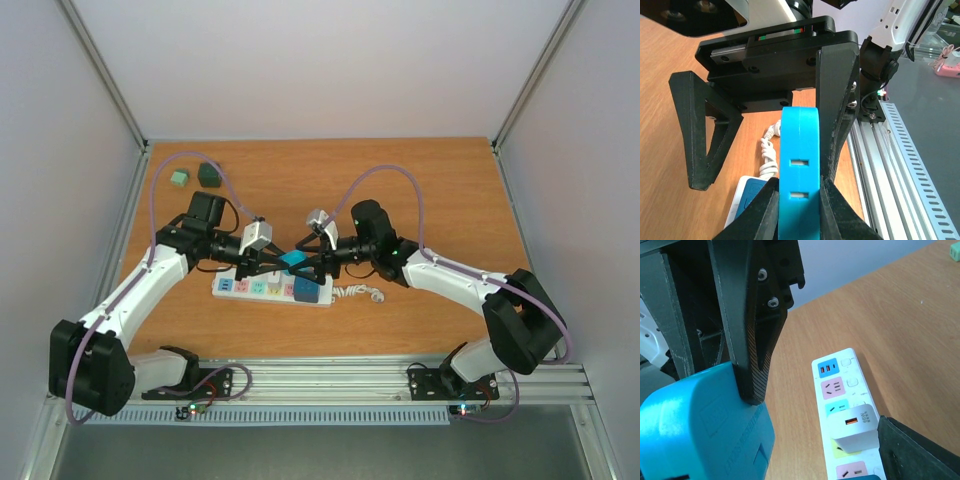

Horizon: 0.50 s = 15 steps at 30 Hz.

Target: Pull the plug off the socket

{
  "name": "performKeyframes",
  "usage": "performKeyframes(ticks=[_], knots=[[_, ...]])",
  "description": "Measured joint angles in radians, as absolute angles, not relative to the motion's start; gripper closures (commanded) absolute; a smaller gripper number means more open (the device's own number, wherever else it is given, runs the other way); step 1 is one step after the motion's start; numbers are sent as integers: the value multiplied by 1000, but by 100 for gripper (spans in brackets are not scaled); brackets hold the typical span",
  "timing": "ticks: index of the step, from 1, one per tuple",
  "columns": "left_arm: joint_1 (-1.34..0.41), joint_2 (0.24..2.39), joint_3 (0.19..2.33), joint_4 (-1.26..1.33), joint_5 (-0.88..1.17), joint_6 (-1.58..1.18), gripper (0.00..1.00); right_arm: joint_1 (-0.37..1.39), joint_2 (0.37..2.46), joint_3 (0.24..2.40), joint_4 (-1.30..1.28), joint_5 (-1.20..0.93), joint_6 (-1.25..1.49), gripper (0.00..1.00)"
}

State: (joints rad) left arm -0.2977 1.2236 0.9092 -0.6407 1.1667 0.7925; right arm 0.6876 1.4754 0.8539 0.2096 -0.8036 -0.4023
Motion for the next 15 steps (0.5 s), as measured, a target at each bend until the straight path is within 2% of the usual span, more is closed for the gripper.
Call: performKeyframes(ticks=[15], knots=[[-298,1256,949,-681,1172,869,99,694,1427,889,111,-697,-599,15]])
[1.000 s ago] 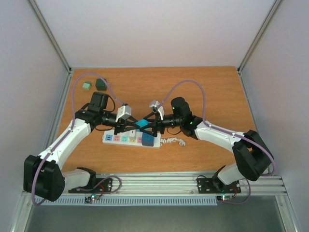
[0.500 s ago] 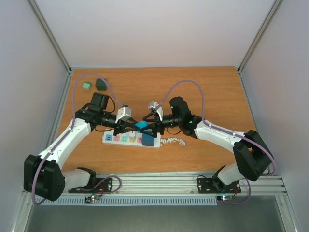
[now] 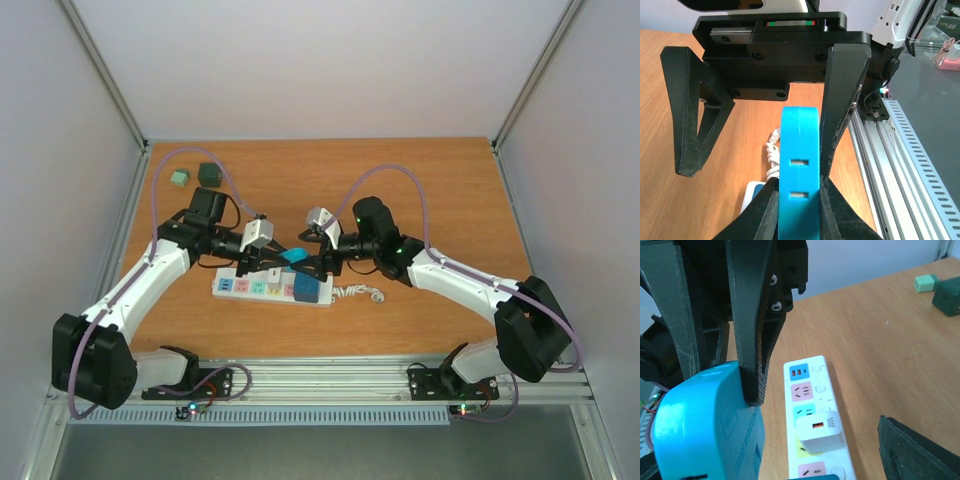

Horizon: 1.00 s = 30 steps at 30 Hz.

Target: Pull the plug off the socket

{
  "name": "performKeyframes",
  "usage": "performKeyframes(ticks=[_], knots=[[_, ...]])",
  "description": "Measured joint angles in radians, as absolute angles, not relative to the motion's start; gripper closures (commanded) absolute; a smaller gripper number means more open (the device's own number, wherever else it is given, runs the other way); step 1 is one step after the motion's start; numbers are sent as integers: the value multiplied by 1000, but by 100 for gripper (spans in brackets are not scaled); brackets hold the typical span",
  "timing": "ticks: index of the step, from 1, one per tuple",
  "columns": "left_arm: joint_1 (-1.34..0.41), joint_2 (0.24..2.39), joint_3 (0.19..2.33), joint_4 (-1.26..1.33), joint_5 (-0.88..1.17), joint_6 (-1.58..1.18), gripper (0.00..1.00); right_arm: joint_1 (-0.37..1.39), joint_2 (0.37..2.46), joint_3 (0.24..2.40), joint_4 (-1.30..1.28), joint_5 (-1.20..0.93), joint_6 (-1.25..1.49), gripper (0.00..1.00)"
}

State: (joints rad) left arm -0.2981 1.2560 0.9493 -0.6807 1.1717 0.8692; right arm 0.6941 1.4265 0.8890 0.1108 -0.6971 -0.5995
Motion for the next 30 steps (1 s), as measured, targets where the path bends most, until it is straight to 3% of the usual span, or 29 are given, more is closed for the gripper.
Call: performKeyframes(ticks=[30], knots=[[-237,1300,982,-700,1257,792,99,665,1449,1092,-177,-767,-757,12]])
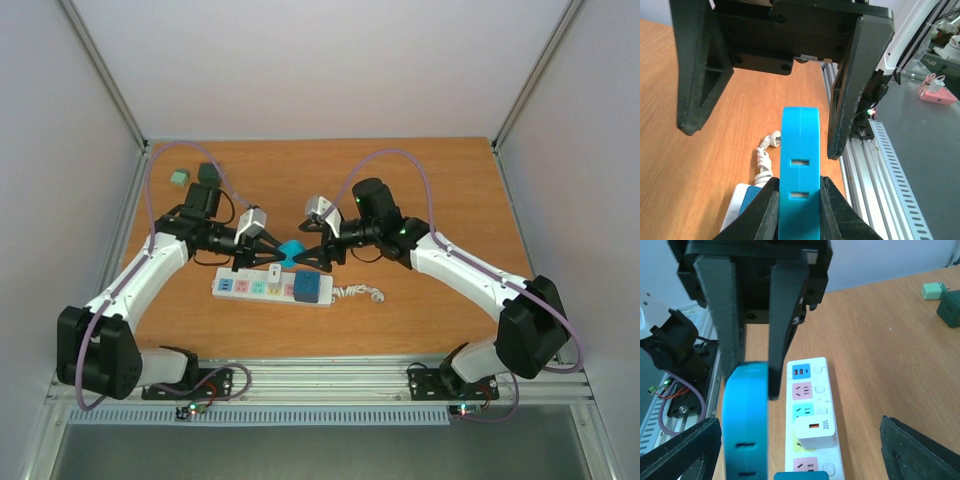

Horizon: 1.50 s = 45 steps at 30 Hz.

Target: Pull the plug off the socket

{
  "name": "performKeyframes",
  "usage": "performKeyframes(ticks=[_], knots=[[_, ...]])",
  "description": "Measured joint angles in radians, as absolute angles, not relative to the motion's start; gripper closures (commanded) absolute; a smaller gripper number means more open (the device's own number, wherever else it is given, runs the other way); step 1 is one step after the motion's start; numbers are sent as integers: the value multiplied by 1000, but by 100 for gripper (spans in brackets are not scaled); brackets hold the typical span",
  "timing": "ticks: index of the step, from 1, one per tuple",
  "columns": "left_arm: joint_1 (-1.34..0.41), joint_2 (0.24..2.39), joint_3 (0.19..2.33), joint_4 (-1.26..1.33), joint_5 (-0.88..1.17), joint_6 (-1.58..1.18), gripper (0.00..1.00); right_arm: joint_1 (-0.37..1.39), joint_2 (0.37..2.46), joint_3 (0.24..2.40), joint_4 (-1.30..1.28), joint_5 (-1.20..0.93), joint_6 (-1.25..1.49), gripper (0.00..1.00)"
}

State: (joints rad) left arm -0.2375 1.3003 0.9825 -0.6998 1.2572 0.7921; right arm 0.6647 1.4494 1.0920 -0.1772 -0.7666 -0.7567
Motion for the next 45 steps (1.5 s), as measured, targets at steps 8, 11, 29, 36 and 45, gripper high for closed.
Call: performKeyframes(ticks=[8,11,29,36,45], knots=[[-229,1307,982,-719,1295,781,99,665,1440,1044,-185,-797,-757,13],[-229,1307,982,-734,1300,786,99,665,1441,1035,-183,-790,-742,13],[-208,1295,950,-703,1256,839,99,665,1549,1129,-194,-782,-624,13],[-216,1248,920,-579,1190,680,99,654,1539,1191,-189,-784,-598,9],[-175,1228,919,-492,1016,511,99,646,1448,1179,-184,-731,-583,2]])
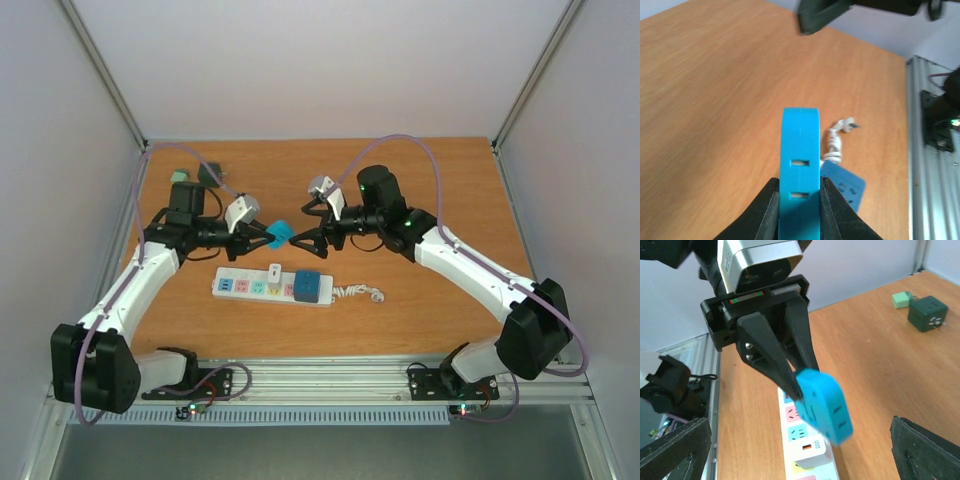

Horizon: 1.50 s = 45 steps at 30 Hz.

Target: Pull the plug off the socket

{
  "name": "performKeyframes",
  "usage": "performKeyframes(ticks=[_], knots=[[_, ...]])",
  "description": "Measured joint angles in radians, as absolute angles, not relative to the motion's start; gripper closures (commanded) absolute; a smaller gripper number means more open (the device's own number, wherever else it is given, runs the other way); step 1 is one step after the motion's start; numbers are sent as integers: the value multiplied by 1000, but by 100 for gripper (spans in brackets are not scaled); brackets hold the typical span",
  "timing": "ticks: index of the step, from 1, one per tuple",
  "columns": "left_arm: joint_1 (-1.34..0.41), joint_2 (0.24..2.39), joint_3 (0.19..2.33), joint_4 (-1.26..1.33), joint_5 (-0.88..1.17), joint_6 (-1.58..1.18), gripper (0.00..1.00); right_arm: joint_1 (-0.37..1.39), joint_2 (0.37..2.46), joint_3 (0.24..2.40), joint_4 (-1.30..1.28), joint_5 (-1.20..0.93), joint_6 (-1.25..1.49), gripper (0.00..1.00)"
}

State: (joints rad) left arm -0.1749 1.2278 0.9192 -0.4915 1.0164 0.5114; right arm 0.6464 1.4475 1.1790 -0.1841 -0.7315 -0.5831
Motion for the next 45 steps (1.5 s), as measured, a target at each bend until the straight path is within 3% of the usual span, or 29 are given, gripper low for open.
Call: performKeyframes(ticks=[20,45], knots=[[135,1248,986,-442,451,622,99,628,1400,1128,-55,-367,-479,1],[221,1730,1009,-58,-110,775,99,570,1437,1037,-68,-247,-475,2]])
